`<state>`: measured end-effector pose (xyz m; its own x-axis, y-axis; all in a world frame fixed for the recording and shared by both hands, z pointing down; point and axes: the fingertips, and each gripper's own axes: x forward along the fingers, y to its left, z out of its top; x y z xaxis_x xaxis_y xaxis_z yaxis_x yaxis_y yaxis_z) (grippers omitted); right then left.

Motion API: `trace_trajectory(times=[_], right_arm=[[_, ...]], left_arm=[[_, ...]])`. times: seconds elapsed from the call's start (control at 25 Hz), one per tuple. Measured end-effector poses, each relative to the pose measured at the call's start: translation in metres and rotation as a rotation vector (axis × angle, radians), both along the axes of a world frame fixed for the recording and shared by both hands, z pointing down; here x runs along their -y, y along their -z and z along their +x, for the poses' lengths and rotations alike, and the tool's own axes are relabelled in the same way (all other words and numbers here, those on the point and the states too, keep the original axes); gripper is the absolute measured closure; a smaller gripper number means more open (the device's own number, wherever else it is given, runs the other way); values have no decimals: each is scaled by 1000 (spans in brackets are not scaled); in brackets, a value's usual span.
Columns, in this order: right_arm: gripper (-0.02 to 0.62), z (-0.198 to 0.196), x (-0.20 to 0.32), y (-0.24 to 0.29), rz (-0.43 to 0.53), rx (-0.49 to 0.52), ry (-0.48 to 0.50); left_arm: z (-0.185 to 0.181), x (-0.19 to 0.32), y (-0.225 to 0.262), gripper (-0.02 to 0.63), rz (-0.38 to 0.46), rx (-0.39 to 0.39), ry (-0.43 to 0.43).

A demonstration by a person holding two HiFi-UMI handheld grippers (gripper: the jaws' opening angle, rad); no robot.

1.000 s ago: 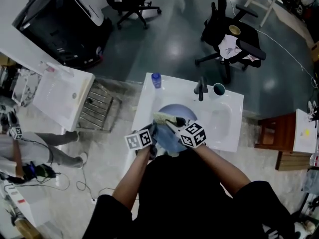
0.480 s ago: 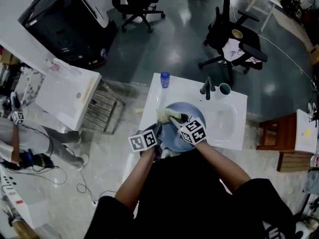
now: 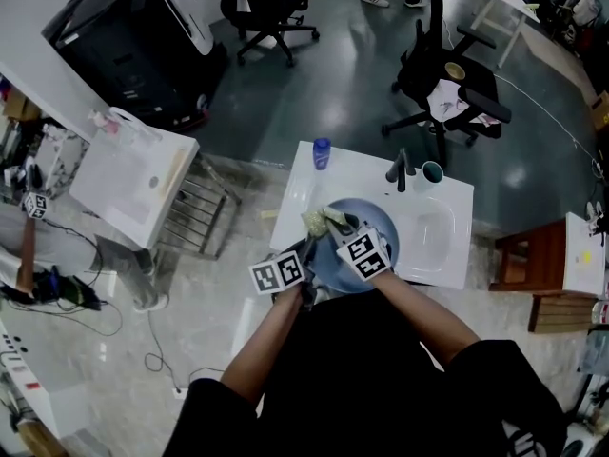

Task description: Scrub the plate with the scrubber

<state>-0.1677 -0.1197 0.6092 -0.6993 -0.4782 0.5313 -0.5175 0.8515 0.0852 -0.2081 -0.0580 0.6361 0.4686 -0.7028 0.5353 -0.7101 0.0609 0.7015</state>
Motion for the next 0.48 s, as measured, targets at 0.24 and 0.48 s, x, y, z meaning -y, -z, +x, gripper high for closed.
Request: trace_trajectory(times=[0.24,0.48], right_arm=[[534,8,10,1,45,-32,-52],[534,22,25,0,77,-79,-94]], left_arm=[[3,0,1,569,6,-15,-12],[7,1,1,569,6,-37,-21]])
